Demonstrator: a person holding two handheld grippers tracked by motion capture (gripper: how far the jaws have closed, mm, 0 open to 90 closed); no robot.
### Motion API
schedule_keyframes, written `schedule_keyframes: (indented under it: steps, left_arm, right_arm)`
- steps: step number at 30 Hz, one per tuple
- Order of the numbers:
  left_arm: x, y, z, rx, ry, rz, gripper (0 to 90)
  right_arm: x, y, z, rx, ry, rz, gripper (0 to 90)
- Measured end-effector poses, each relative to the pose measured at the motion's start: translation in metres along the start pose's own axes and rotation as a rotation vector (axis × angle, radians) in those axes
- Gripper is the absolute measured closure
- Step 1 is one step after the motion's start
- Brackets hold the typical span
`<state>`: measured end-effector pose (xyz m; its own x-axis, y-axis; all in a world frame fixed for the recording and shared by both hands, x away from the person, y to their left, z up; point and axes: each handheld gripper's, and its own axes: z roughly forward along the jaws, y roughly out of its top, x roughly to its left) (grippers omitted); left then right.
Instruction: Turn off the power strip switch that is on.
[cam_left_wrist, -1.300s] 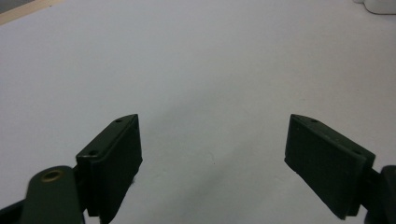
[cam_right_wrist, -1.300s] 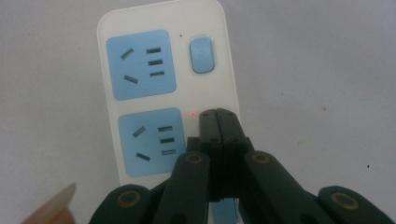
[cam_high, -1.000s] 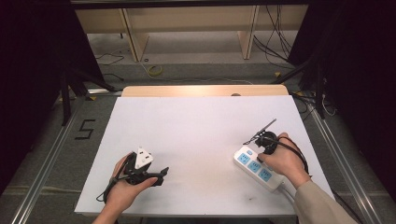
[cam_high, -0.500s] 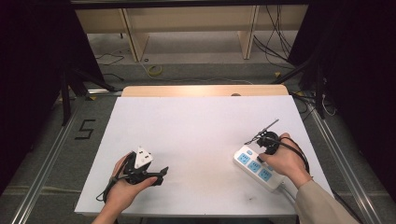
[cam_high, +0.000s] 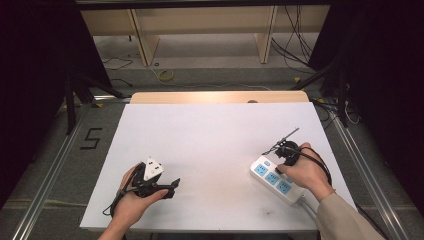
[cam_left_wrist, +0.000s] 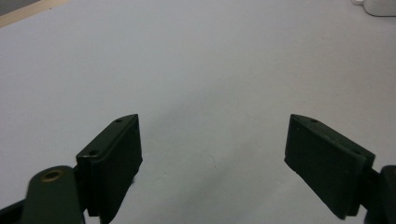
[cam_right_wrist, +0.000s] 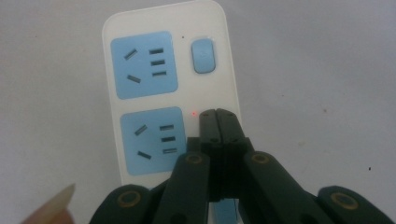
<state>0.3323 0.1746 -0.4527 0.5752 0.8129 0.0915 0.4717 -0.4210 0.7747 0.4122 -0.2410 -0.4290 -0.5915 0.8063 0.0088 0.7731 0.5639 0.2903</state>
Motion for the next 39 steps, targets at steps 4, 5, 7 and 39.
schedule_keyframes:
  steps: [4, 5, 7, 39]
  left_arm:
    - [0.0, 0.0, 0.0, -0.003, 0.001, -0.005, 18.3]
    - [0.0, 0.0, 0.0, -0.002, 0.001, -0.005, 18.3]
    - [0.0, 0.0, 0.0, -0.001, 0.001, -0.005, 18.3]
    - [0.001, -0.001, -0.001, -0.004, 0.006, -0.008, 18.5]
  right_arm:
    - [-0.001, 0.0, 0.0, -0.003, 0.003, 0.002, 90.0]
    - [-0.001, 0.0, 0.0, -0.001, 0.007, 0.002, 90.0]
    - [-0.002, 0.0, -0.004, -0.025, 0.027, 0.012, 90.0]
    - [-0.011, -0.013, -0.021, -0.21, 0.033, 0.02, 90.0]
